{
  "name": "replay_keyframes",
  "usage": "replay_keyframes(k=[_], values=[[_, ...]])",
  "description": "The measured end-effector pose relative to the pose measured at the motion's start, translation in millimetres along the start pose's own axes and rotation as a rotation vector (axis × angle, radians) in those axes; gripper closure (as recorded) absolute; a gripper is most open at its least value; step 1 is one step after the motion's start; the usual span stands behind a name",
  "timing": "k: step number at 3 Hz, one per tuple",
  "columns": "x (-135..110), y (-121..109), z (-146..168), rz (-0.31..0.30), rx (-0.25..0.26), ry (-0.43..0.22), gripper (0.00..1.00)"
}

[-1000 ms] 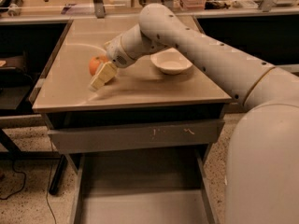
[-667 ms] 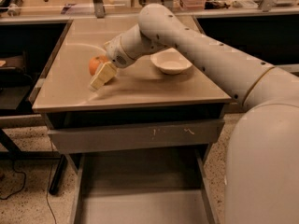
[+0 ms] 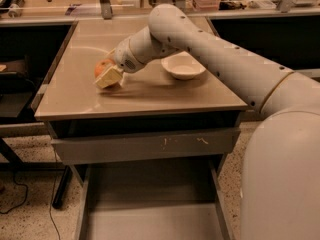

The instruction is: Place orange into middle drawer

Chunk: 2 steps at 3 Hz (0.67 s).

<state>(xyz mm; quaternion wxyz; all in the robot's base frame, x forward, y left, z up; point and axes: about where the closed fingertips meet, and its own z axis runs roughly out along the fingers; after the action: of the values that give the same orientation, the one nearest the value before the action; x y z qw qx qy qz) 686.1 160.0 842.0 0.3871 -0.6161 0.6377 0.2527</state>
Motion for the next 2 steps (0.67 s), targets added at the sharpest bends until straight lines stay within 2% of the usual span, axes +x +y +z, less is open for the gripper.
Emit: replay_keyframes(k=[2], values=[[0.0, 0.0, 0.1, 0.000, 0.000, 0.000, 0.88]])
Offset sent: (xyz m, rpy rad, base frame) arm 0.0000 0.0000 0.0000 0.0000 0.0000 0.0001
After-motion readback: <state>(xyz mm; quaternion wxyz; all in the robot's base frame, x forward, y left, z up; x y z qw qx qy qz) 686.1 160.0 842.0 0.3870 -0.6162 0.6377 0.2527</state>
